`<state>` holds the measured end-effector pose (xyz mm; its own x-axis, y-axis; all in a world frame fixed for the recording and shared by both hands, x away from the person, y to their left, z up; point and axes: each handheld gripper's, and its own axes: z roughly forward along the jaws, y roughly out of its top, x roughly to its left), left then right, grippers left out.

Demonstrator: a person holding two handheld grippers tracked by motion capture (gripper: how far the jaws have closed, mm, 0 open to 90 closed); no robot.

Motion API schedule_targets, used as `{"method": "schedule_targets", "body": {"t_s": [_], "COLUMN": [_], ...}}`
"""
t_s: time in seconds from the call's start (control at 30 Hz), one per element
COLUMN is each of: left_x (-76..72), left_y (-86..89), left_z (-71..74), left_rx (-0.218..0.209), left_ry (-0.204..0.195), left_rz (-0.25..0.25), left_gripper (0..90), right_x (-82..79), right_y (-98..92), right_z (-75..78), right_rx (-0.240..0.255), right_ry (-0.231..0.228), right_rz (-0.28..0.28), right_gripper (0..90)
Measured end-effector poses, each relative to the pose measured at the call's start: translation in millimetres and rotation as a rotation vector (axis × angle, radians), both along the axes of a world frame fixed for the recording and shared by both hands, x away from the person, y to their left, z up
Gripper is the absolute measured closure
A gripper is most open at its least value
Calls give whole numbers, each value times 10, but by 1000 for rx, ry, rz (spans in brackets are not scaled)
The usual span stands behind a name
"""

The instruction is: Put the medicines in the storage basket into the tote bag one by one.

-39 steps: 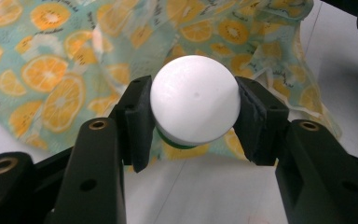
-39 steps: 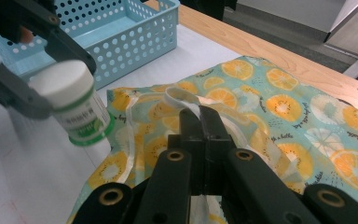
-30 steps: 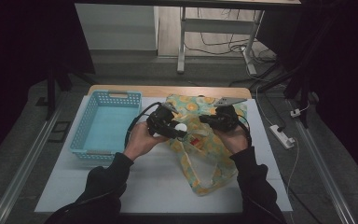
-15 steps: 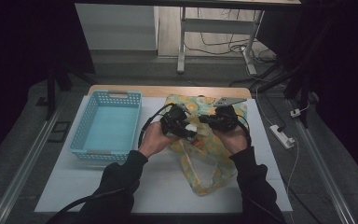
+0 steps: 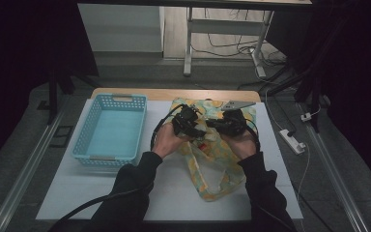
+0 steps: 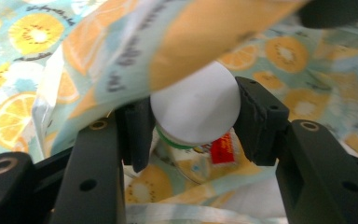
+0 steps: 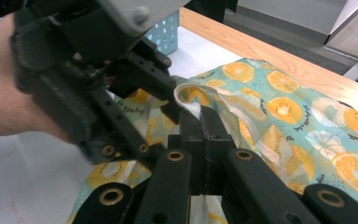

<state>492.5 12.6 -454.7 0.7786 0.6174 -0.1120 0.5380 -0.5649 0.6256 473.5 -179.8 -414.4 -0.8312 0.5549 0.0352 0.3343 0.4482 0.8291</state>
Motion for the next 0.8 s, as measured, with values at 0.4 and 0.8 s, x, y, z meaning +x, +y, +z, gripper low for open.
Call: {"method": "schedule_targets", "body": {"t_s": [0.4, 0.8], "left_x": [91, -49], "left_y": [-13, 49], "left_z": [-122, 29], "left_rx": [28, -37], "left_ry": [-23, -19], "left_rz": [69, 41], "left_gripper": [494, 267], "right_x": [17, 7], "right_y": [16, 6], "right_z": [-45, -23], "right_rx": [-14, -11], "right_ry": [7, 0], "right_rz": [-5, -5], "right_gripper": [893, 893]}}
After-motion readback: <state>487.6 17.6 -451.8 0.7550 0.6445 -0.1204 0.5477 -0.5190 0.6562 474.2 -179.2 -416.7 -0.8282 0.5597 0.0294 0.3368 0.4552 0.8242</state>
